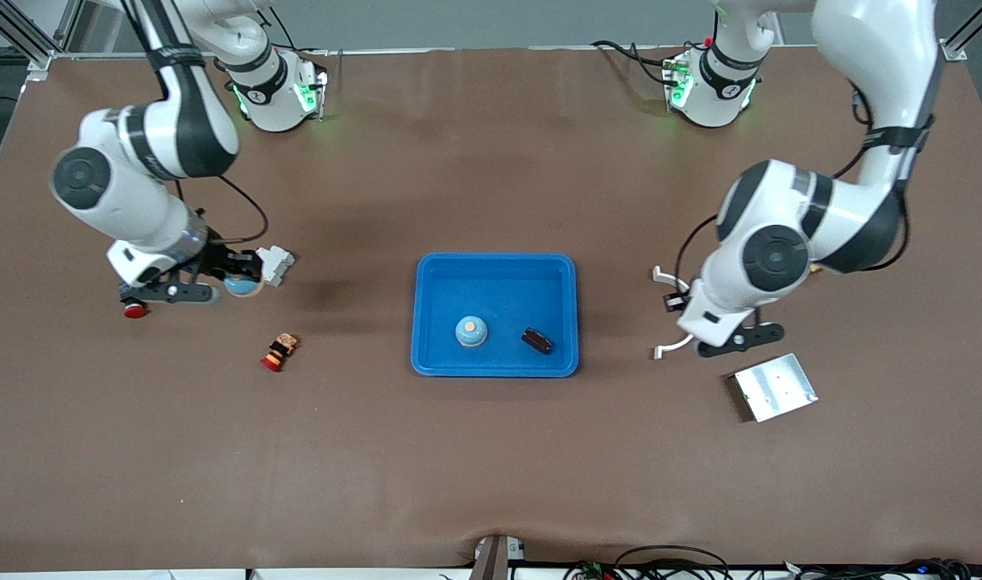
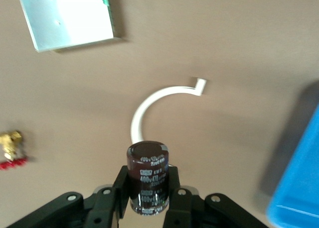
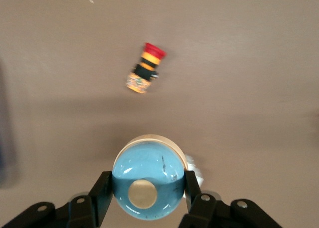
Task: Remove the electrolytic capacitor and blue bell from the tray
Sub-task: 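Carry the capacitor toward the white arc while the right gripper carries the bell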
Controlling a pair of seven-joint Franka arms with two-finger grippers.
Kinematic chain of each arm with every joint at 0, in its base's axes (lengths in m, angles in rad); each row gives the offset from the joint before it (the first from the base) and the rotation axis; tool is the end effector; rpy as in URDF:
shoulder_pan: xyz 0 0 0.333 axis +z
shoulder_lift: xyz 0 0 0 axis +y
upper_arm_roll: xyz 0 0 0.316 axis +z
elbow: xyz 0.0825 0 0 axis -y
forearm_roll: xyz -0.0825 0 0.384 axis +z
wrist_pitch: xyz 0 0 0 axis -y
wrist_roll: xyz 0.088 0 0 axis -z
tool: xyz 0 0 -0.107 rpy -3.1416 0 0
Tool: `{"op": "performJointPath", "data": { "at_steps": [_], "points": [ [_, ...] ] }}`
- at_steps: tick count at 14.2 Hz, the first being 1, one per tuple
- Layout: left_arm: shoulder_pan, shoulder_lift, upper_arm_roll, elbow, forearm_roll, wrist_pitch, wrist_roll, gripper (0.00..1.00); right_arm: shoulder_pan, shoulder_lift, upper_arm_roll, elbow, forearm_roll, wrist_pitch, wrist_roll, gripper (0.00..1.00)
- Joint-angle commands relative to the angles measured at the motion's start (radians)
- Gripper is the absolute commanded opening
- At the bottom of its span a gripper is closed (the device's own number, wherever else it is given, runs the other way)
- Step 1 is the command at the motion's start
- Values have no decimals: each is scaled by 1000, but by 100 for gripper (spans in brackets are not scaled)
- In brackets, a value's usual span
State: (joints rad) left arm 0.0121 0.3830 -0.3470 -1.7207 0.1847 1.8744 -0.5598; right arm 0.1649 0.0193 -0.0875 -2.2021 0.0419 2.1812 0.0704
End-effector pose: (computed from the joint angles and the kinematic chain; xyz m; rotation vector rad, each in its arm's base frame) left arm 0.6039 -0.1762 0.3593 -2.9972 -0.2427 0.2497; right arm 0.5260 0.0424 0.3700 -3.1117 0.0276 0.0659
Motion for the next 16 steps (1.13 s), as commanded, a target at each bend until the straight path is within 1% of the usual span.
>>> {"op": "performJointPath", "data": {
  "at_steps": [1,2,4,7,10,12,16],
  "points": [
    [67,-47,-10,-91,18,66,151,0,-138,-55,22,-65,22,18,-202,0],
    [100,-49,-10,-118,18,106,234,0,-174,-55,20,-68,47,22,-269,0],
    [144,-49,-10,-160,18,163,348,0,-257,-50,19,-88,58,55,-404,0],
    [190,-39,-9,-220,18,250,454,0,-330,-47,19,-180,58,191,-535,0],
    [204,-20,-9,-272,18,347,462,0,-352,-36,20,-252,61,294,-552,0],
    [204,8,-7,-275,19,368,462,0,-351,-18,20,-272,99,327,-555,0],
    [204,51,-6,-277,30,396,463,0,-352,47,19,-272,182,367,-622,0]
  ]
}}
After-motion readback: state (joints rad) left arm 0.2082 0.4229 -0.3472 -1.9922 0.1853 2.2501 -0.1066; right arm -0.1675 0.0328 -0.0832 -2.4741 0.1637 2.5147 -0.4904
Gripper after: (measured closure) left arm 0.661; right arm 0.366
